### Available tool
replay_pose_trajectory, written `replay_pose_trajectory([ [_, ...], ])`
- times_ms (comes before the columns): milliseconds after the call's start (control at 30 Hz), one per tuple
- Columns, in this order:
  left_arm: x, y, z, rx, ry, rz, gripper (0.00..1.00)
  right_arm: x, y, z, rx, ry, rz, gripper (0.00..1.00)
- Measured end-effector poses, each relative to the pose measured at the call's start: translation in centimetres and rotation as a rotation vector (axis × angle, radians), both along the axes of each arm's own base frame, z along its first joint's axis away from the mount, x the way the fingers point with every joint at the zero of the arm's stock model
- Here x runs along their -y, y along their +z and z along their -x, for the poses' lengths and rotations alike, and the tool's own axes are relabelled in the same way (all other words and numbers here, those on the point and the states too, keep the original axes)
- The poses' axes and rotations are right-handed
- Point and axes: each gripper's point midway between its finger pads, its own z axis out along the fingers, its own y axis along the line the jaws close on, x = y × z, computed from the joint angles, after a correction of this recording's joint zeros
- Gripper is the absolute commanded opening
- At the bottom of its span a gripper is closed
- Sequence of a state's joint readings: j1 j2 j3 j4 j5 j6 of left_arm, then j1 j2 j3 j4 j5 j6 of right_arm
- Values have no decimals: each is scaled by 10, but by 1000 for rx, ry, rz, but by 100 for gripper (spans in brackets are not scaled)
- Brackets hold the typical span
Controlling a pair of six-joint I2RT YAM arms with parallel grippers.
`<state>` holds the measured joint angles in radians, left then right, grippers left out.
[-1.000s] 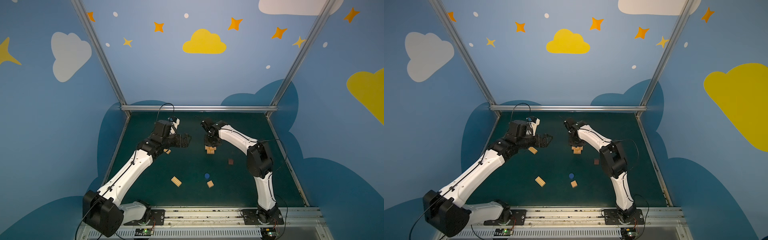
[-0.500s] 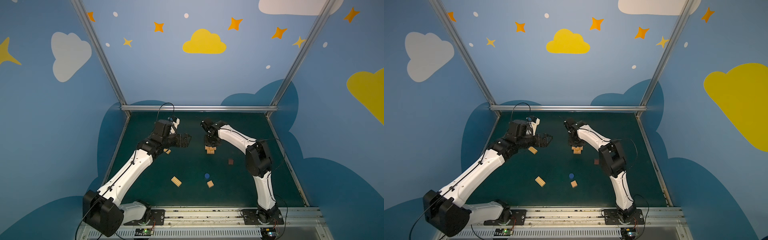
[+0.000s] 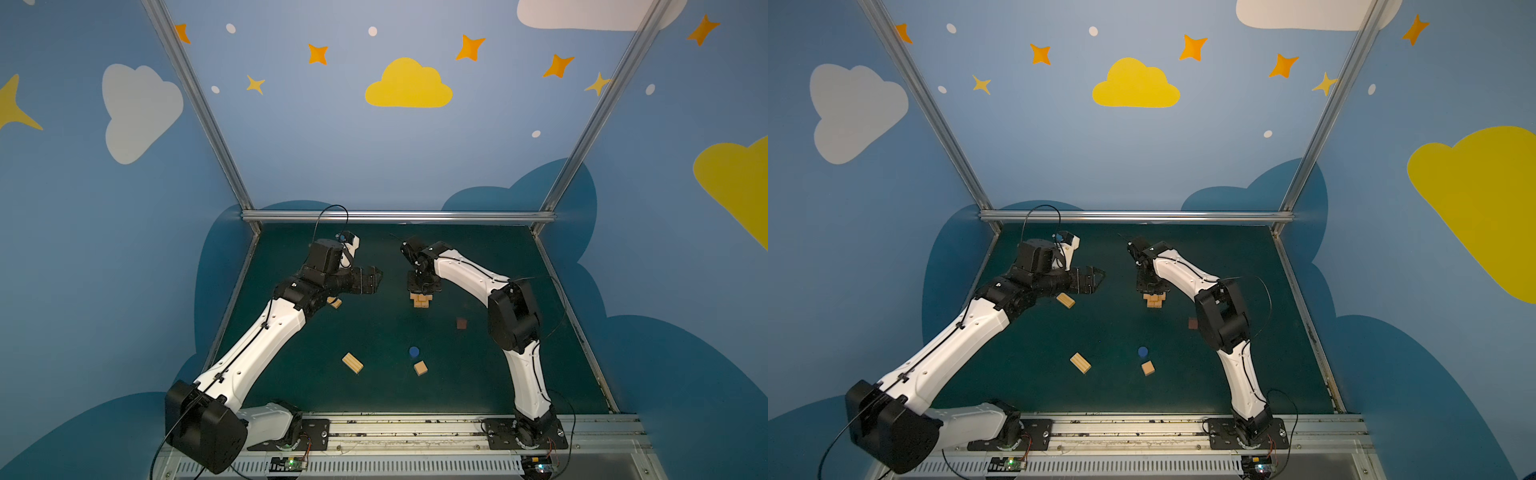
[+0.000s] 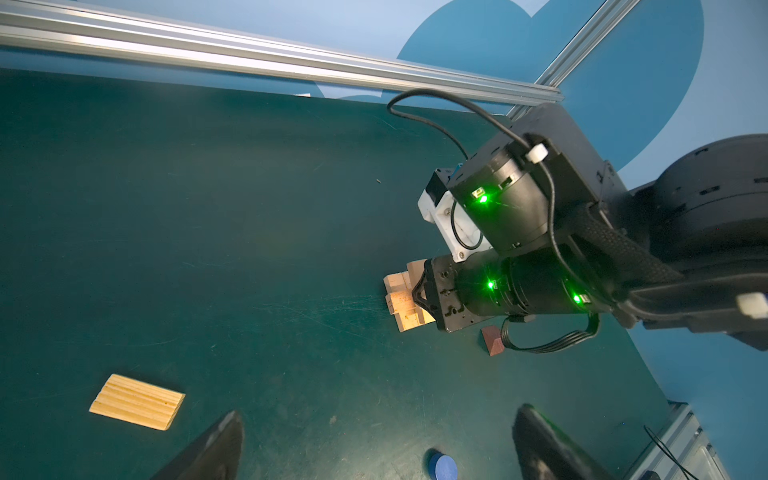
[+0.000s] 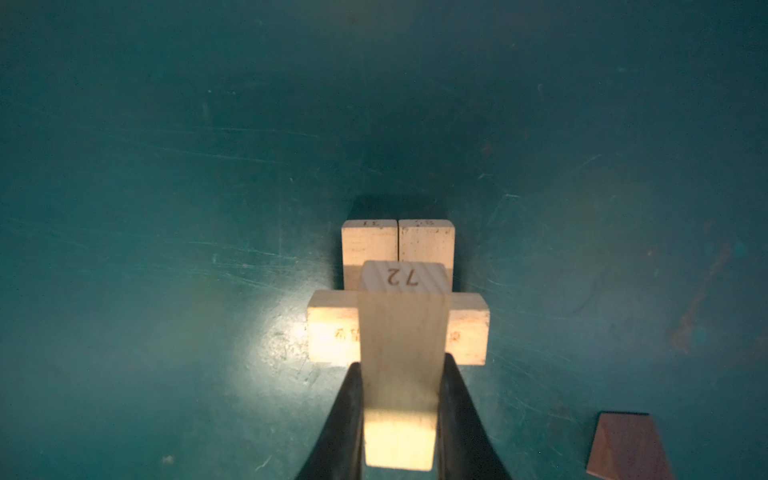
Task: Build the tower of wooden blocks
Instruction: 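Lower the plank upright onto the printed block with the right gripper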
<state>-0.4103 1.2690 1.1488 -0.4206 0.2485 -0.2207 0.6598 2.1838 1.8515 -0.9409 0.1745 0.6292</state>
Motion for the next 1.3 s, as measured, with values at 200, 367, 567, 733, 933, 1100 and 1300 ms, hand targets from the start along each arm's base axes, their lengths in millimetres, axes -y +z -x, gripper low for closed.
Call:
replay_pose_trajectory([
  [200,0,0,0,0,0,0,100,1,0,0,-3,-1,2,2],
  [367,0,0,0,0,0,0,100,1,0,1,-6,-2,1,3],
  [567,0,0,0,0,0,0,100,-1,3,-1,0,-1,-6,5],
  [733,0,0,0,-1,0,0,100,-1,0,-1,-9,-2,-7,6],
  [933,0,0,0,-1,0,0,100,1,-3,0,-22,-5,-6,7],
  [1100,0,0,0,-2,0,-1,100,1,-4,-1,-25,-9,-8,10],
  [1300,0,-1,0,-2,0,-1,100,0,-4,-1,-31,-8,-14,12],
])
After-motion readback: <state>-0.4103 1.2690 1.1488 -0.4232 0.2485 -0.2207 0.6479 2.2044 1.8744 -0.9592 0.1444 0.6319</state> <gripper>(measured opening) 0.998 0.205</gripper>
